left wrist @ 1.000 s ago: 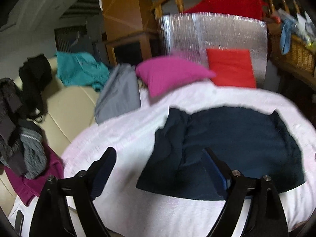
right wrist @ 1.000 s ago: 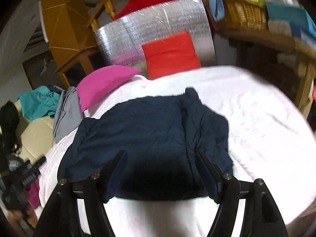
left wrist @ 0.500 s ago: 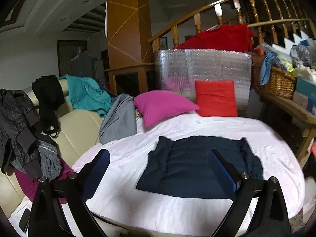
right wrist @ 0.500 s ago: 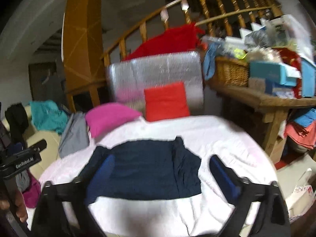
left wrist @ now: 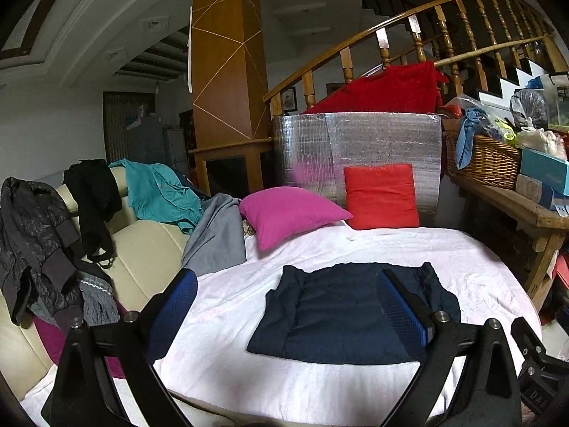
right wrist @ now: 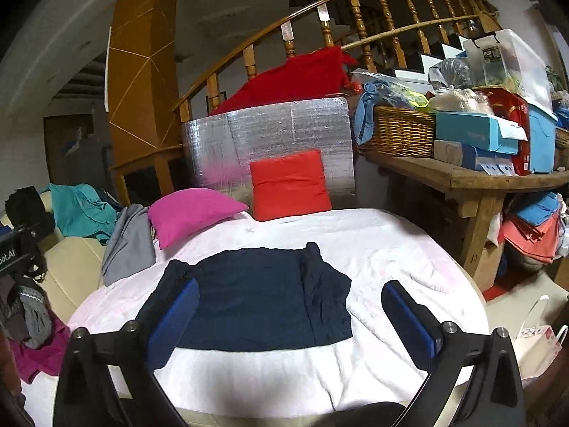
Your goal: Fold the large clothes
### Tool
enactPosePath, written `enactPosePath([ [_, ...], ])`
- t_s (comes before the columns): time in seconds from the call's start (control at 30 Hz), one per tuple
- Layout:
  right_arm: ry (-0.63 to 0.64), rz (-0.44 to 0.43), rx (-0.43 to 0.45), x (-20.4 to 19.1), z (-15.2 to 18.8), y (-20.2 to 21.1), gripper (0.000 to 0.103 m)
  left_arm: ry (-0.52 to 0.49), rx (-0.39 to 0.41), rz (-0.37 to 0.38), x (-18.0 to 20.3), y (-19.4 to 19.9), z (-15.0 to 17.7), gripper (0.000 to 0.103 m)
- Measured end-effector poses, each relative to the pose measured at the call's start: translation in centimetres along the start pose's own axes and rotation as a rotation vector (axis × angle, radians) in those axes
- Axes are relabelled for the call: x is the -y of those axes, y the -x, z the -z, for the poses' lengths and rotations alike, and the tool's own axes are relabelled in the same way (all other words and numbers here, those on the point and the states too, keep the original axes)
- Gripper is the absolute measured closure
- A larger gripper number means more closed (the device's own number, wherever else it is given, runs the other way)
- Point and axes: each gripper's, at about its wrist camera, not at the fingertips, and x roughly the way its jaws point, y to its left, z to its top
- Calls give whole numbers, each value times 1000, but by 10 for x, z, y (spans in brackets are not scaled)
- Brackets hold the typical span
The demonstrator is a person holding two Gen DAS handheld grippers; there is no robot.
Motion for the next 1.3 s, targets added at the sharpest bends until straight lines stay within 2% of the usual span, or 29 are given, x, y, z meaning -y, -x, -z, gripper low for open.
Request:
enactPosePath([
  [0.4, 30, -13, -27, -11, 3, -7, 0, 10, 3, -17, -5, 2, 1, 3],
  [1.3, 35, -22, -20, -19, 2, -3, 0, 23, 16, -33, -14, 9, 1, 3],
])
